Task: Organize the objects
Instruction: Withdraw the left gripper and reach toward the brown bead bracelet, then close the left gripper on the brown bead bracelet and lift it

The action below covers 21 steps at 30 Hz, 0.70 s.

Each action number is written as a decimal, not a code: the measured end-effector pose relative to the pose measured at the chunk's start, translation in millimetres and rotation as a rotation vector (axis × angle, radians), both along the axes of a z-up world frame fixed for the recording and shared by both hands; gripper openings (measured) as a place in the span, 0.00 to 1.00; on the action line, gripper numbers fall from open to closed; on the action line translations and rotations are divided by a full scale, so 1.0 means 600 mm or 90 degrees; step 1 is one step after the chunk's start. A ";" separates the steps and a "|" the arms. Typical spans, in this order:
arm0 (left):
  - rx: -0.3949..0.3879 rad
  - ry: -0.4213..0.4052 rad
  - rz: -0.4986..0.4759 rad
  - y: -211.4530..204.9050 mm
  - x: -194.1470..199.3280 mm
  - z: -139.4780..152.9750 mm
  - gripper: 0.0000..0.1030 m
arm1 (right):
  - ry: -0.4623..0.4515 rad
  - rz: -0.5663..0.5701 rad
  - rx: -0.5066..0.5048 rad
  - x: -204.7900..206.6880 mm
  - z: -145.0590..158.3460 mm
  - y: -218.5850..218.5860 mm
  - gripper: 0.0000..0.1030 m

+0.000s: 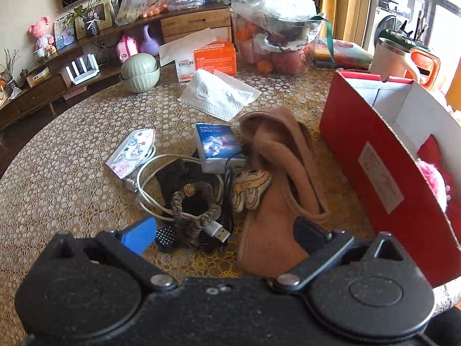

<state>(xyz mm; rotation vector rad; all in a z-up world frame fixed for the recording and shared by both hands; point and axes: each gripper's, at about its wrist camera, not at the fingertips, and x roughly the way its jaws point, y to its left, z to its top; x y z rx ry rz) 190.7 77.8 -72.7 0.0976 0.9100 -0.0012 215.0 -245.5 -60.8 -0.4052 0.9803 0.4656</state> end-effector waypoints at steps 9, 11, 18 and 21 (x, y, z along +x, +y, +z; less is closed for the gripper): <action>-0.007 0.013 0.083 0.063 0.042 -0.019 0.90 | 0.006 0.000 -0.002 0.005 -0.003 0.003 0.03; -0.018 0.022 0.109 0.079 0.052 -0.022 0.86 | 0.008 0.000 -0.003 0.006 -0.004 0.003 0.03; -0.077 0.058 0.160 0.112 0.083 -0.035 0.70 | 0.011 -0.001 -0.005 0.008 -0.005 0.003 0.03; -0.075 0.076 0.149 0.105 0.093 -0.045 0.62 | 0.012 -0.002 -0.005 0.009 -0.006 0.003 0.03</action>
